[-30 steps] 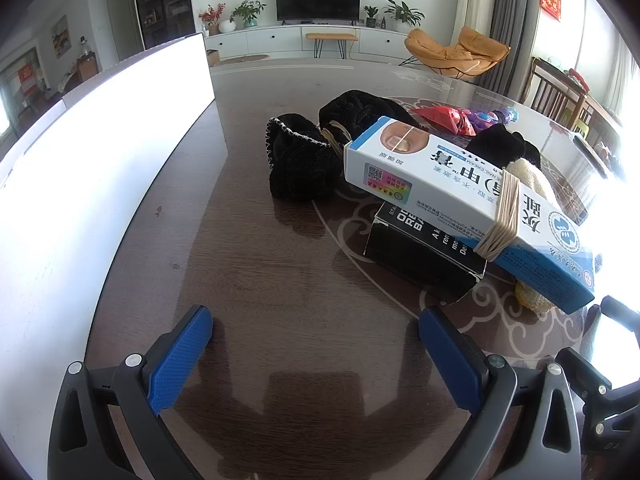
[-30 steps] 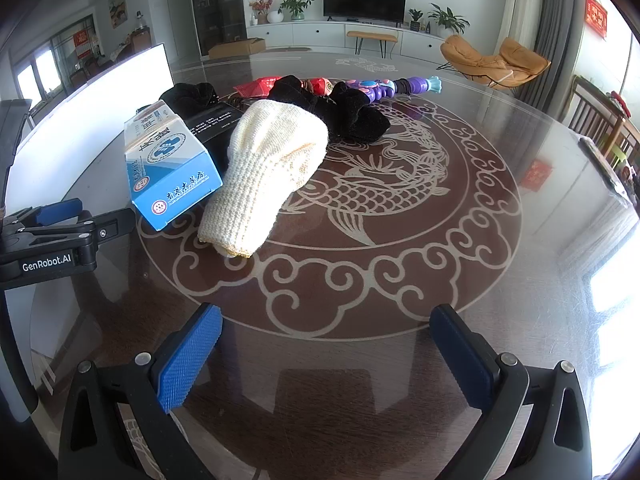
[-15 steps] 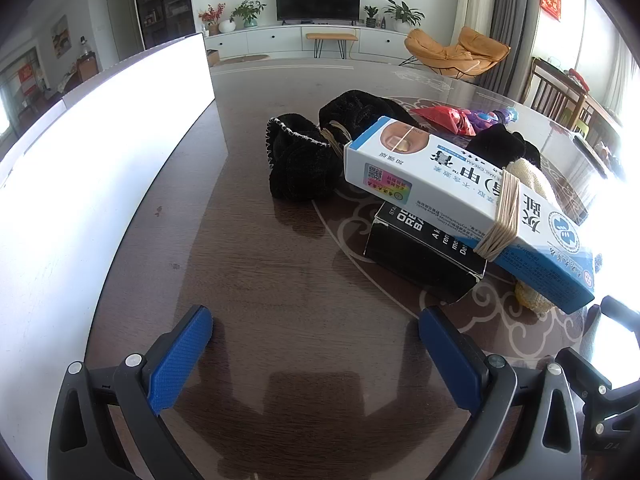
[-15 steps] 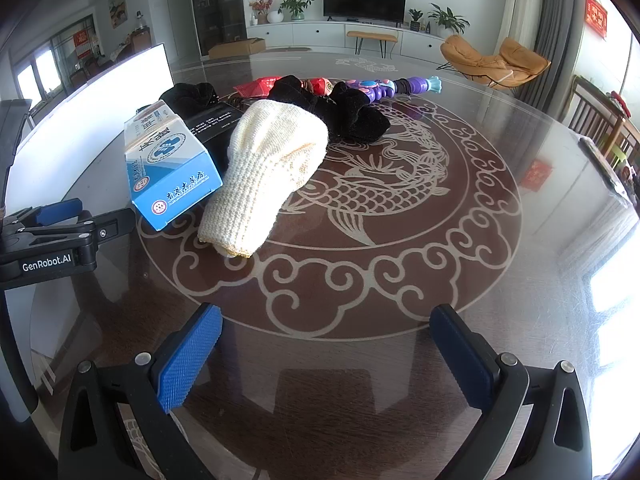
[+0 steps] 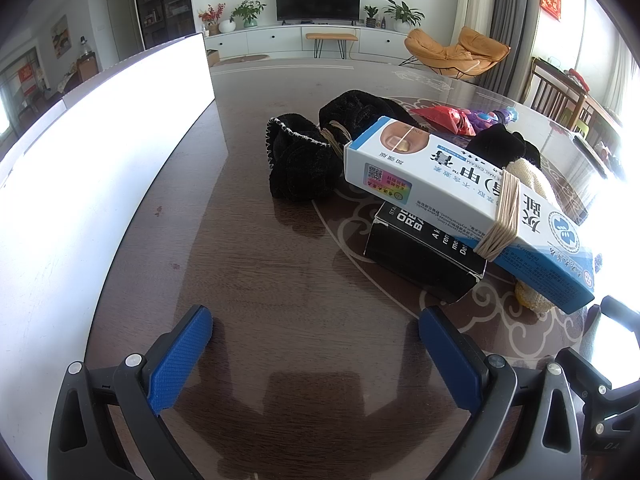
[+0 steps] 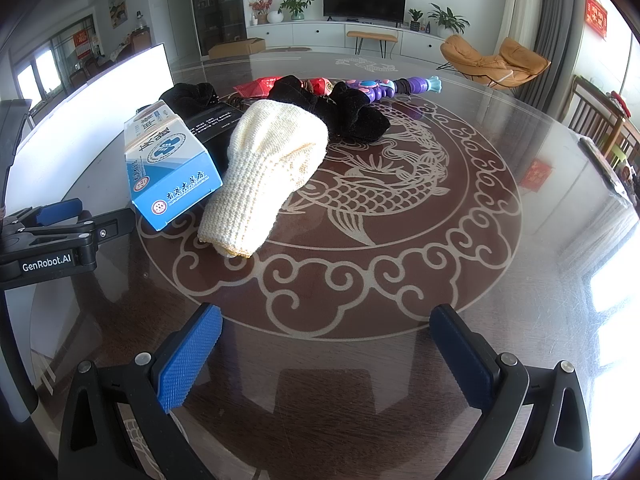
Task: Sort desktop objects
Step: 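Bring both empty tools back over the table near the blue-white ointment box, then grasp the blue-white ointment box with the left tool while the right tool approaches the white knit glove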
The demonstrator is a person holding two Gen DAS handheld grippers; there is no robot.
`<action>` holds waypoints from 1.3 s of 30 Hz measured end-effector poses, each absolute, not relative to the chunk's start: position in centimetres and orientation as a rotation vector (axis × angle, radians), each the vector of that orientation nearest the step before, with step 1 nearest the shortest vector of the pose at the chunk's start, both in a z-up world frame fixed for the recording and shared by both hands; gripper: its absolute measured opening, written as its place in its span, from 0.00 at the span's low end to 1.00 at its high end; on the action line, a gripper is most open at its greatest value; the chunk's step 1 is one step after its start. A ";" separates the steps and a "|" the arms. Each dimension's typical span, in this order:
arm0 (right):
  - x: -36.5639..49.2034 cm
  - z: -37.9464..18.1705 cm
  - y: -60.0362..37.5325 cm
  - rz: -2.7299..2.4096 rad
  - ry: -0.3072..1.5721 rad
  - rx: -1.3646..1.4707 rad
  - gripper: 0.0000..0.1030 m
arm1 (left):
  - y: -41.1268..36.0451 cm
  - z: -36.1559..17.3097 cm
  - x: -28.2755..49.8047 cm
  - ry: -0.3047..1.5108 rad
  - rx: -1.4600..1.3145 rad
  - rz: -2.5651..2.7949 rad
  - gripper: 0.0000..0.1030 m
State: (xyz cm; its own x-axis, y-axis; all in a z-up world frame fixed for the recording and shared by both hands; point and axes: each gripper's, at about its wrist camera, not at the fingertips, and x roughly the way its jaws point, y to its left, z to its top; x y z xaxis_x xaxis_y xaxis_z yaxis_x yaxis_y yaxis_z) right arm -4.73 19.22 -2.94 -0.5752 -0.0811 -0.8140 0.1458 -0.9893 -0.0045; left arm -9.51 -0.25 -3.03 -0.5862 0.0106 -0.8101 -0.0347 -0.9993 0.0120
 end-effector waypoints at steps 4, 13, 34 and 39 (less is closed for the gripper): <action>-4.7 -3.0 19.2 -2.678 0.107 1.378 1.00 | -0.2 -3.0 -9.5 0.041 -1.417 2.775 1.00; -4.7 -3.0 19.2 -2.678 0.107 1.378 1.00 | -0.2 -3.0 -9.5 0.041 -1.417 2.775 1.00; -4.8 -3.0 19.2 -2.678 0.107 1.378 1.00 | -0.4 -2.6 -6.6 0.084 -1.401 2.729 1.00; -4.8 -3.0 19.2 -2.678 0.107 1.377 1.00 | -0.3 -2.6 -6.3 0.097 -1.397 2.717 1.00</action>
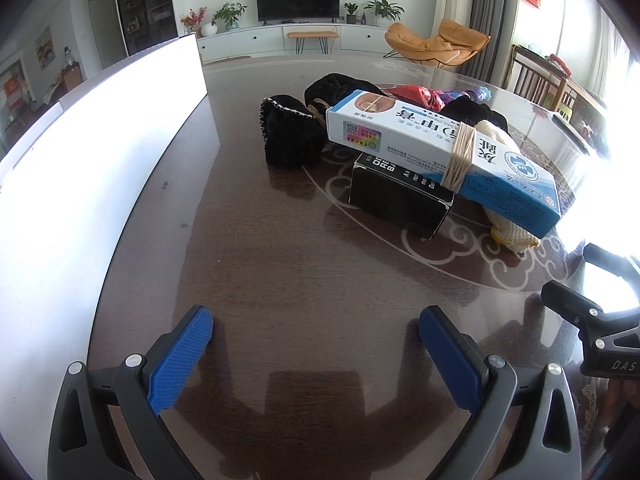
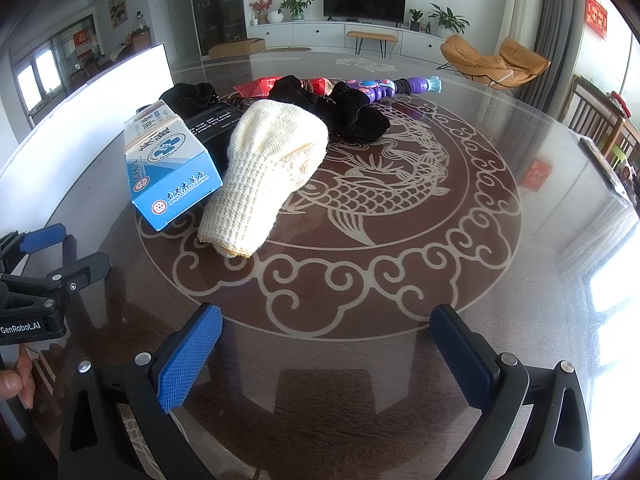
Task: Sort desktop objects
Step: 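Grasp the blue-white ointment box with the left tool while the right tool approaches the white knit glove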
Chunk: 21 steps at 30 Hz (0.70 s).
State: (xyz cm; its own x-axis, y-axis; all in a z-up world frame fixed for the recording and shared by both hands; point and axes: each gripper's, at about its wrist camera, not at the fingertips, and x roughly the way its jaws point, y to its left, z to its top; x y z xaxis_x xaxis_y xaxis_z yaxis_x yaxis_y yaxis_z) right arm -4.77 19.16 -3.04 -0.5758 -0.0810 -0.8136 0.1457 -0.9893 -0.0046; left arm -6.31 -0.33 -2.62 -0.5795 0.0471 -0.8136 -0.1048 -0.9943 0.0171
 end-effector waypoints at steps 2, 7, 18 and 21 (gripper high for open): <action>-4.7 -3.0 19.1 -2.678 0.106 1.377 1.00 | -0.2 -2.6 -6.5 0.097 -1.391 2.720 1.00; -5.5 -2.5 20.7 -2.689 -0.016 1.346 1.00 | -0.2 -2.6 -6.5 0.096 -1.391 2.719 1.00; -13.2 -0.2 17.2 -2.593 -0.289 1.292 1.00 | -0.2 -2.6 -6.5 0.095 -1.390 2.720 1.00; -13.8 -0.9 14.6 -2.541 -0.231 1.328 1.00 | -0.2 -2.6 -6.5 0.094 -1.390 2.720 1.00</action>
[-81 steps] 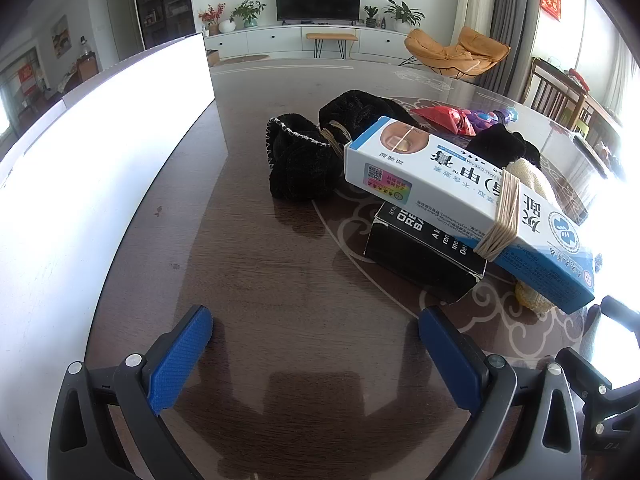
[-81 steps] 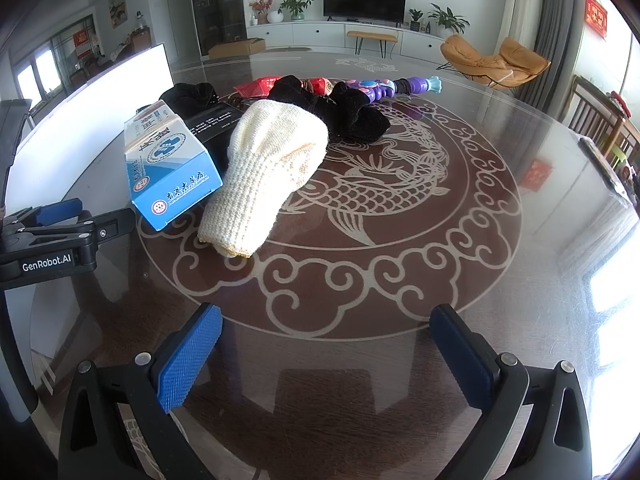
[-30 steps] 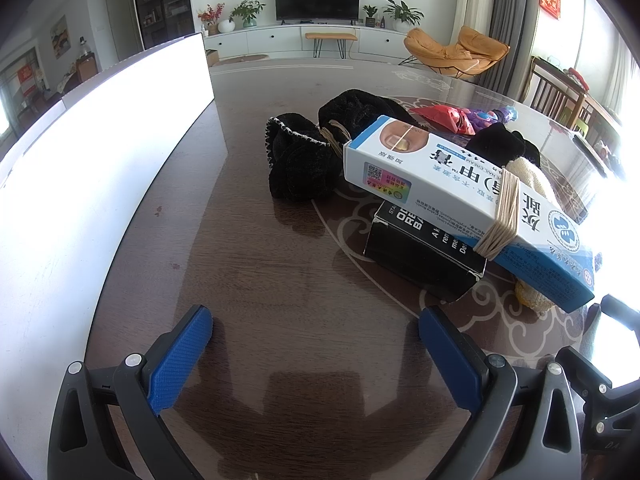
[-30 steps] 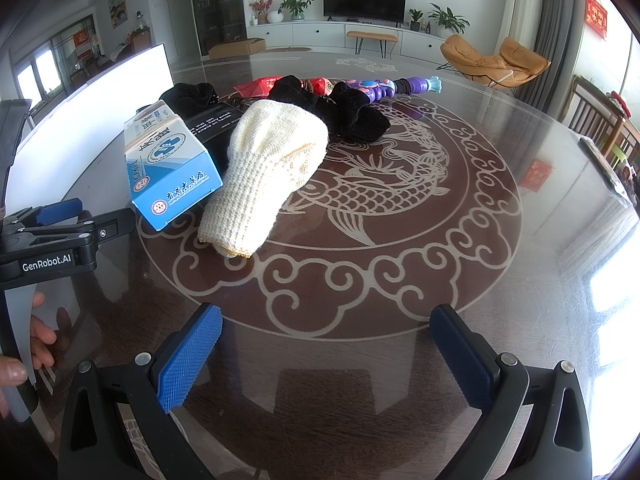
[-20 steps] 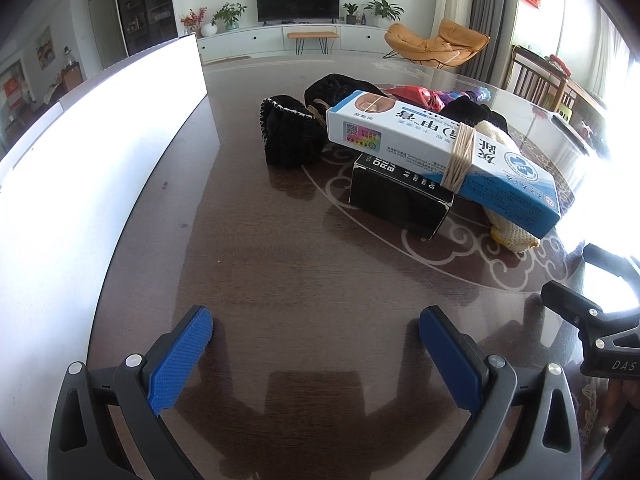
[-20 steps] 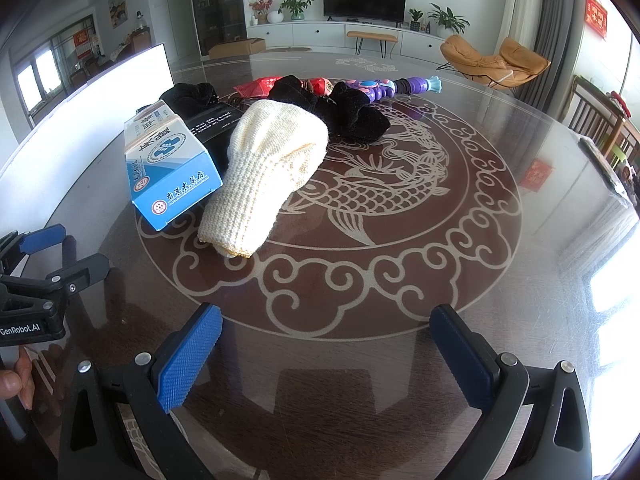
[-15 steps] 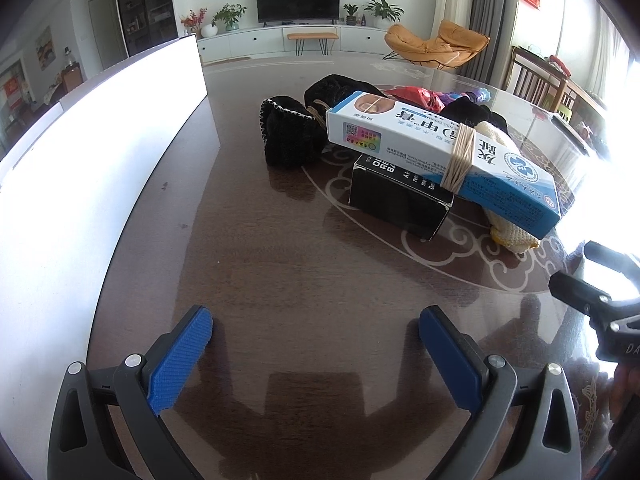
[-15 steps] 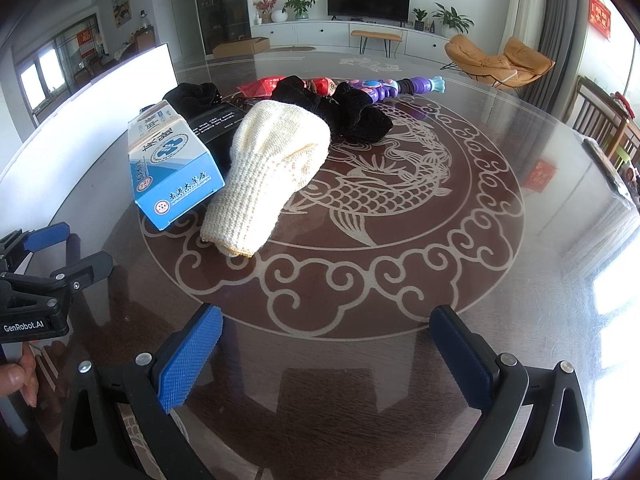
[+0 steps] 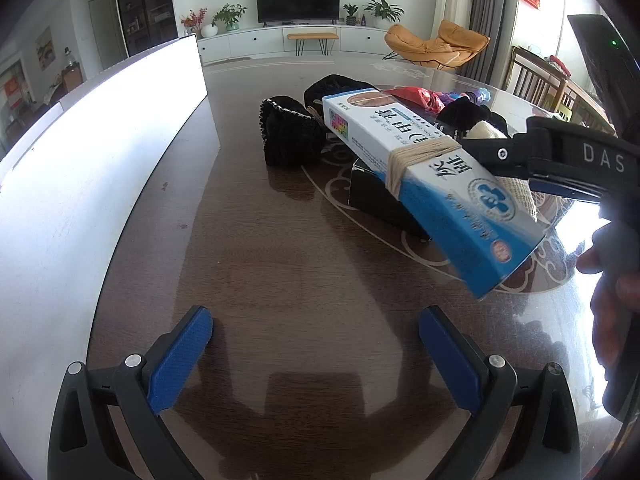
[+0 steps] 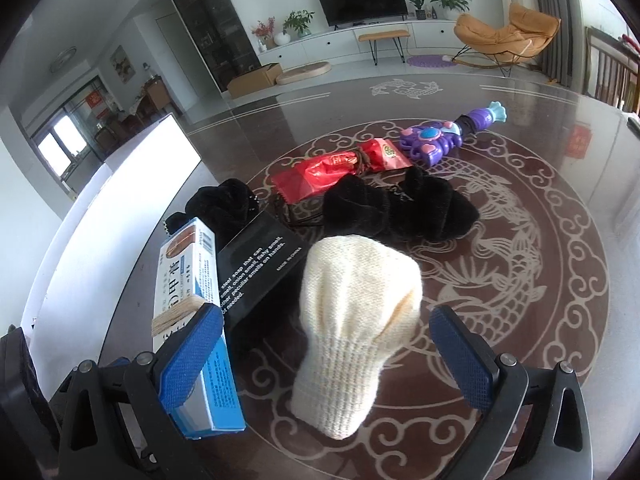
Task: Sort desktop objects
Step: 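Grasp the blue-white ointment box with the left tool while the right tool approaches the white knit glove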
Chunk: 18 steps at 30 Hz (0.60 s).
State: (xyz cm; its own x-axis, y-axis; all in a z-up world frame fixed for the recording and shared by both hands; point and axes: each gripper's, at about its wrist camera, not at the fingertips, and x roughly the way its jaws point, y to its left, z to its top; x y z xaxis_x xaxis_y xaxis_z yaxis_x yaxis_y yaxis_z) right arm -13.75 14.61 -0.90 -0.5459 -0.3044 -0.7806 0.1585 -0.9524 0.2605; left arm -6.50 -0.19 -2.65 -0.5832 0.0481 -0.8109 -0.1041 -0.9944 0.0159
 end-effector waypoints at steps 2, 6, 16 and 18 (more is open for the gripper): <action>-14.1 -1.6 13.6 -2.517 -0.186 1.359 1.00 | -0.2 -2.6 -6.5 0.094 -1.390 2.720 1.00; -14.5 -2.2 13.7 -2.481 -0.229 1.356 1.00 | -0.2 -2.7 -6.5 0.094 -1.390 2.720 1.00; -13.9 -2.4 14.9 -2.556 -0.045 1.413 1.00 | -0.2 -2.7 -6.5 0.093 -1.390 2.720 1.00; -13.8 -2.3 14.5 -2.531 -0.019 1.414 1.00 | -0.2 -2.7 -6.5 0.093 -1.390 2.720 1.00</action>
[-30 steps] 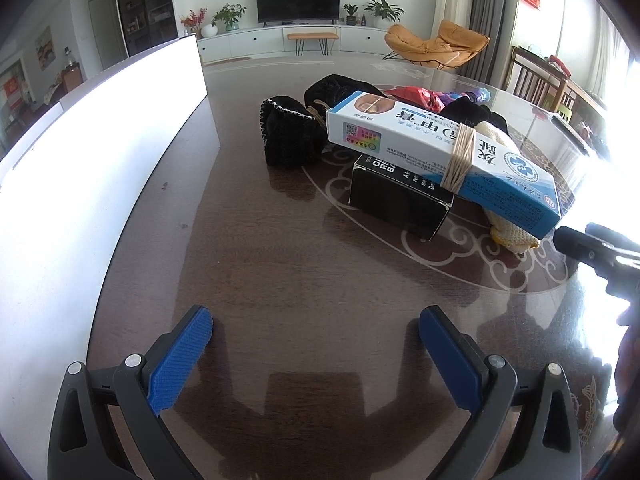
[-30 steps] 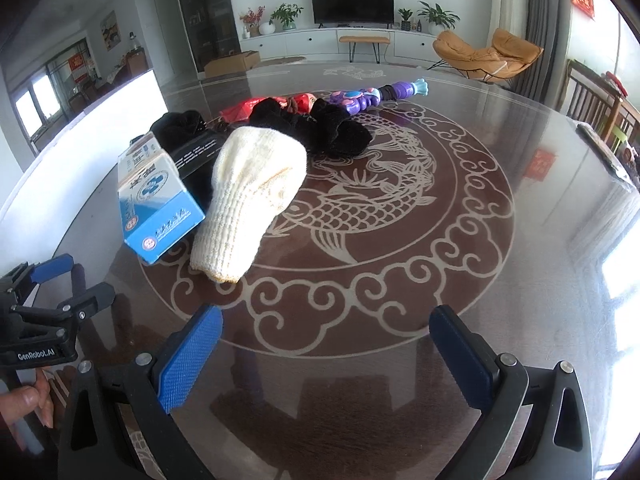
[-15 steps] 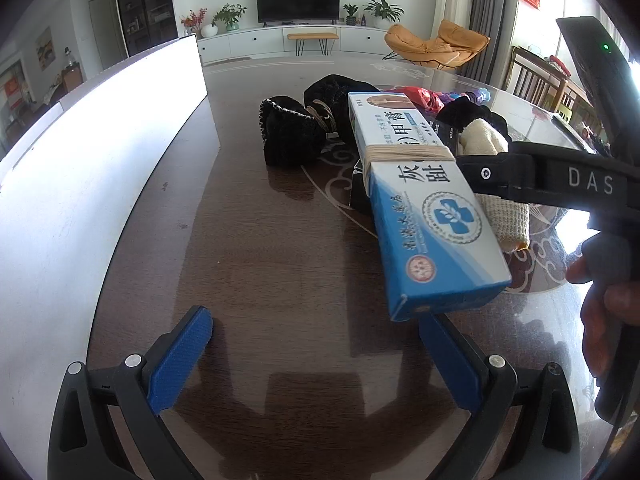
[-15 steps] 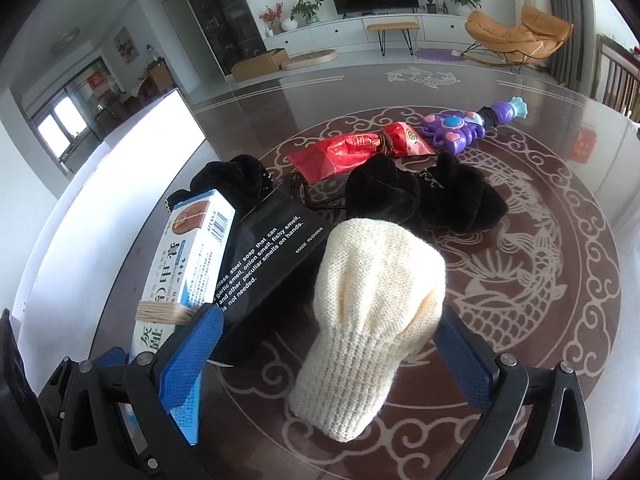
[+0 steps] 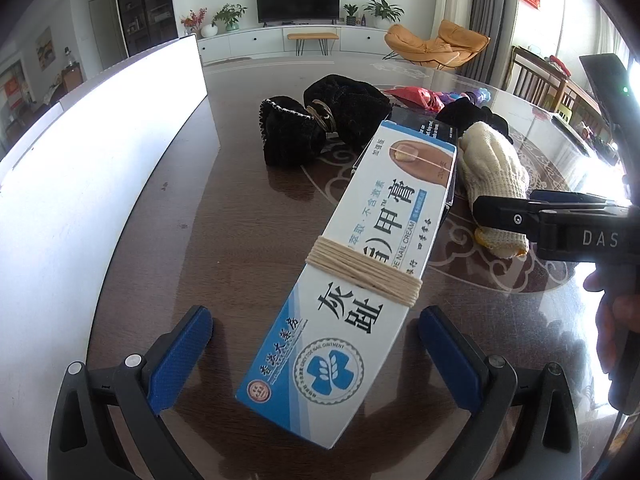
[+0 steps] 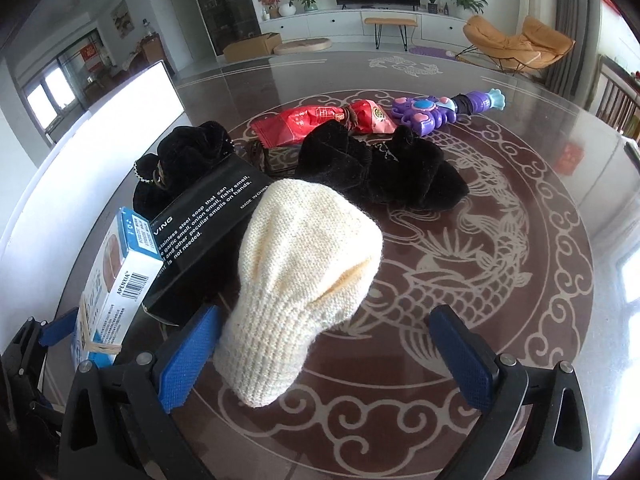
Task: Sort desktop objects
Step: 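Grasp the blue-white ointment box with the left tool while the right tool approaches the white knit glove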
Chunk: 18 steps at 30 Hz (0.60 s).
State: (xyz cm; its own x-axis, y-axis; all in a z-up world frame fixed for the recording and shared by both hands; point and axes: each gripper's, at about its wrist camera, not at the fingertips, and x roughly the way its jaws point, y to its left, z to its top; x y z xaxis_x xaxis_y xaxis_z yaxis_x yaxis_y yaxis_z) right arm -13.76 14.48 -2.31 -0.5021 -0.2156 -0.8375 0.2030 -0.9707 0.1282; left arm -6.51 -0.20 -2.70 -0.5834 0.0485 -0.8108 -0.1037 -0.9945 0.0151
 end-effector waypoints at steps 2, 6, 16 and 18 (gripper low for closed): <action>-13.8 -2.3 13.3 -2.501 0.048 1.408 1.00 | -0.2 -2.7 -6.5 0.093 -1.390 2.720 1.00; -14.1 -2.7 10.8 -2.491 0.188 1.397 1.00 | -0.2 -2.7 -6.5 0.092 -1.390 2.720 1.00; -14.2 -3.3 10.2 -2.516 0.220 1.340 1.00 | -0.2 -2.7 -6.5 0.092 -1.389 2.720 1.00; -14.4 -3.4 10.1 -2.506 0.224 1.354 1.00 | -0.2 -2.7 -6.5 0.092 -1.389 2.720 1.00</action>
